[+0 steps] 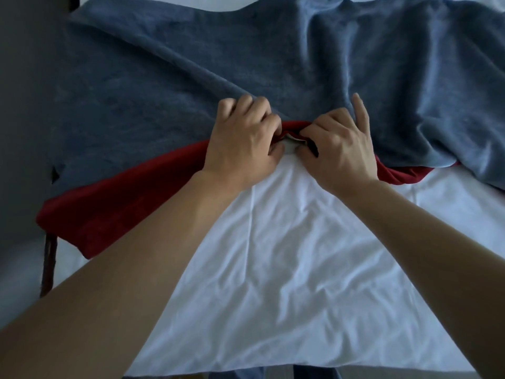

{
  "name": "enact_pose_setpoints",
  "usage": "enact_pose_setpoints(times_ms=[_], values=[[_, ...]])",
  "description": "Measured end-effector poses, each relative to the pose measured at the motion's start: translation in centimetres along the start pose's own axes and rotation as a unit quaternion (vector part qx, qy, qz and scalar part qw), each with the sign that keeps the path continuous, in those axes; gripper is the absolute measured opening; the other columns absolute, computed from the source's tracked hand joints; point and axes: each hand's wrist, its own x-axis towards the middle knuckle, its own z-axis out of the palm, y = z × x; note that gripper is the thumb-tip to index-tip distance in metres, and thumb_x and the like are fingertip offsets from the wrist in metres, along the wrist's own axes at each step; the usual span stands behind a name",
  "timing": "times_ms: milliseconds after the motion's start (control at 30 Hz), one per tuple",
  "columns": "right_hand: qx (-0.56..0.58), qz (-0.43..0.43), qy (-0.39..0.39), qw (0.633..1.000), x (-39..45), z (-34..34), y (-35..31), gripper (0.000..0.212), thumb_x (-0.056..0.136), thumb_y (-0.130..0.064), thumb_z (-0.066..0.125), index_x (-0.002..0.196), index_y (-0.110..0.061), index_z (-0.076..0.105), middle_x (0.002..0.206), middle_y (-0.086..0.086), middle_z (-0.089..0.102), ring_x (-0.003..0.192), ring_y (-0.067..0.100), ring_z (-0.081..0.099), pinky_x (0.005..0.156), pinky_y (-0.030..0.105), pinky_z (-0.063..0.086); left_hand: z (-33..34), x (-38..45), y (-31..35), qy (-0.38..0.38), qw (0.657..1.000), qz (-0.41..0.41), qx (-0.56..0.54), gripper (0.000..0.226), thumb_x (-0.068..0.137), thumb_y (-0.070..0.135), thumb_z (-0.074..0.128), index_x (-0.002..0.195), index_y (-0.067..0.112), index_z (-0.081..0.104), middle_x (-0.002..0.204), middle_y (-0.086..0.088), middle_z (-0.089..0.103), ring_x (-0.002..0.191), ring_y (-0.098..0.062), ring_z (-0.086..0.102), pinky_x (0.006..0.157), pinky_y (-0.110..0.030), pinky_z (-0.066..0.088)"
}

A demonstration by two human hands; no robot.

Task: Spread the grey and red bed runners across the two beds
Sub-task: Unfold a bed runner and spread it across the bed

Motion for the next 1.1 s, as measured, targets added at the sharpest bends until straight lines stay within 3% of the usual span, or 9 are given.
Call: enact_pose_setpoints(times_ms=[100,267,433,533,800,900,1000,1100], values=[[0.012,0.009,0.001,1.0,-0.5,-0.2,0.1,0.022,0.092,-0.016,0.056,0.086,-0.009,0.076,0.077,0.004,0.067,0.095,0.028,0.06,0.122,0.053,0.012,0.2,0.4,0.4,-0.002,1.0,0.005,0.021,0.02,0.085,0.037,0.057,0.095,0.021,0.065,0.1,0.0,0.058,0.097,-0.024,0.053,0.087,-0.039,0.03],[0.026,-0.009,0.019,0.999,-1.9,-0.1,-0.3,0.016,0.084,-0.01,0.057,0.074,-0.007,0.069,0.068,0.004,0.061,0.088,0.027,0.058,0.121,0.053,0.016,0.2,-0.2,1.4,-0.007,1.0,-0.001,0.022,0.008,0.086,0.025,0.062,0.085,0.021,0.068,0.096,0.001,0.056,0.095,-0.023,0.052,0.087,-0.038,0.03],[-0.01,-0.012,0.022,1.0,-5.9,0.3,0.1,0.018,0.079,-0.003,0.06,0.092,-0.009,0.07,0.081,0.005,0.064,0.102,0.028,0.058,0.122,0.058,0.01,-0.2,-5.3,2.7,-0.036,0.999,-0.017,-0.011,0.009,0.083,0.026,0.064,0.08,0.022,0.071,0.114,0.002,0.061,0.114,-0.023,0.052,0.096,-0.04,0.028],[-0.026,-0.009,0.012,1.0,-8.4,0.3,1.2,0.026,0.074,0.003,0.057,0.092,-0.008,0.072,0.083,0.007,0.064,0.108,0.029,0.057,0.12,0.061,0.01,-0.7,-8.8,3.5,-0.021,0.998,-0.045,-0.034,0.006,0.079,0.026,0.067,0.075,0.022,0.069,0.125,0.001,0.061,0.128,-0.025,0.048,0.101,-0.043,0.028],[-0.04,0.002,0.042,0.998,-12.6,-1.2,5.4,0.021,0.08,0.005,0.055,0.082,-0.008,0.071,0.079,0.008,0.067,0.099,0.032,0.06,0.118,0.062,0.017,-2.3,-14.4,4.7,0.008,0.991,-0.133,0.022,0.005,0.08,0.023,0.066,0.076,0.022,0.069,0.13,0.0,0.059,0.132,-0.026,0.045,0.106,-0.045,0.024],[-0.017,0.006,0.061,0.998,-13.5,-1.8,5.8,0.021,0.079,0.005,0.054,0.081,-0.007,0.071,0.075,0.008,0.067,0.094,0.032,0.061,0.117,0.062,0.019,-2.1,-13.3,8.4,0.012,0.991,-0.133,0.016,0.015,0.075,0.025,0.069,0.09,0.022,0.068,0.125,-0.002,0.059,0.125,-0.027,0.049,0.101,-0.044,0.028],[0.011,-0.005,0.084,0.996,-13.9,-2.5,5.3,0.019,0.078,0.003,0.053,0.078,-0.007,0.069,0.071,0.007,0.065,0.086,0.032,0.061,0.117,0.061,0.021,-0.7,-10.3,14.8,-0.016,0.998,-0.058,0.012,0.035,0.071,0.031,0.071,0.104,0.021,0.063,0.111,-0.001,0.059,0.106,-0.027,0.055,0.091,-0.042,0.033],[0.027,-0.019,0.087,0.996,-14.3,-3.1,6.0,0.018,0.08,-0.002,0.049,0.07,-0.01,0.062,0.065,0.005,0.061,0.08,0.029,0.059,0.119,0.058,0.019,0.9,-7.5,19.9,-0.008,0.998,-0.052,0.023,0.025,0.077,0.024,0.069,0.098,0.016,0.058,0.092,-0.002,0.059,0.088,-0.025,0.056,0.081,-0.039,0.037]])
